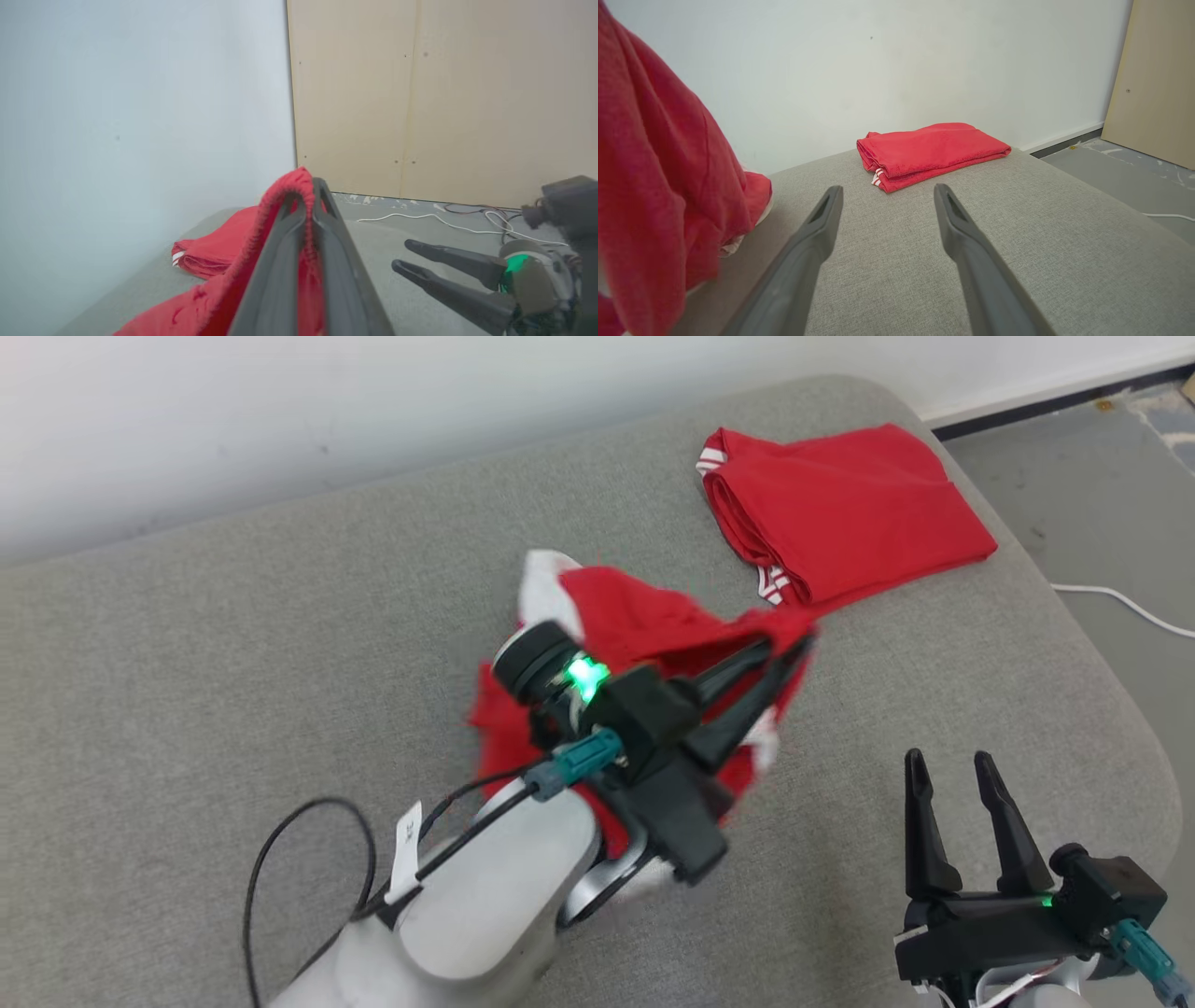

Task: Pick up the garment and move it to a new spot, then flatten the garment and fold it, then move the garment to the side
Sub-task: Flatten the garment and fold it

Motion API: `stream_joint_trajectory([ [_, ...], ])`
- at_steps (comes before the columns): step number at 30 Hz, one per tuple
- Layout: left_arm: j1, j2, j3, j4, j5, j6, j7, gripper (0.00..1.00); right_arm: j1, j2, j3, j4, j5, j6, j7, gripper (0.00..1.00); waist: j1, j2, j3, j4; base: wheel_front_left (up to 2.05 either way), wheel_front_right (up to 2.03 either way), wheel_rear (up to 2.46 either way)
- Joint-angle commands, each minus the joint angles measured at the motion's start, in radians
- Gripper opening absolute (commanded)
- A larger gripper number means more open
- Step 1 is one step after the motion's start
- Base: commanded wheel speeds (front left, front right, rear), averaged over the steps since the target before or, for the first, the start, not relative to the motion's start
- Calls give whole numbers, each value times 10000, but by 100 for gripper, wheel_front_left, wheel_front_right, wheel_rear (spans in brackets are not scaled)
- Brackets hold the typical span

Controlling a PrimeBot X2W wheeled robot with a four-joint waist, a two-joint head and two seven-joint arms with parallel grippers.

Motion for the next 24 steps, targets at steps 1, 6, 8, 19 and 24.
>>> stream_joint_trajectory([
  [1, -271, -9, -91, -333, -282, 100, -1, 0, 119, 8, -67, 17, -102, -23, -1, 100, 0, -1, -219, 135, 0, 0, 0],
  [6, -1055, 3, -438, -1306, -944, 706, 3, 0, 255, 9, -272, -12, -208, -23, -1, 100, 0, -1, -408, 387, 0, 0, 0],
  [8, -1161, 10, -437, -1265, -1066, 913, 6, 0, 286, 9, -308, -40, -243, -23, -1, 100, 0, -1, -429, 524, 0, 0, 0],
  [19, 617, 1892, 835, -959, -1449, 1777, 2, 0, 319, 8, -550, -117, -437, -23, -1, 100, 0, -1, -299, 1506, 0, 0, 0],
  [24, 2053, 3099, 1845, -1391, -1631, 2132, 0, 0, 281, 7, -550, -113, -535, -23, -1, 100, 0, -1, -289, 1892, 0, 0, 0],
])
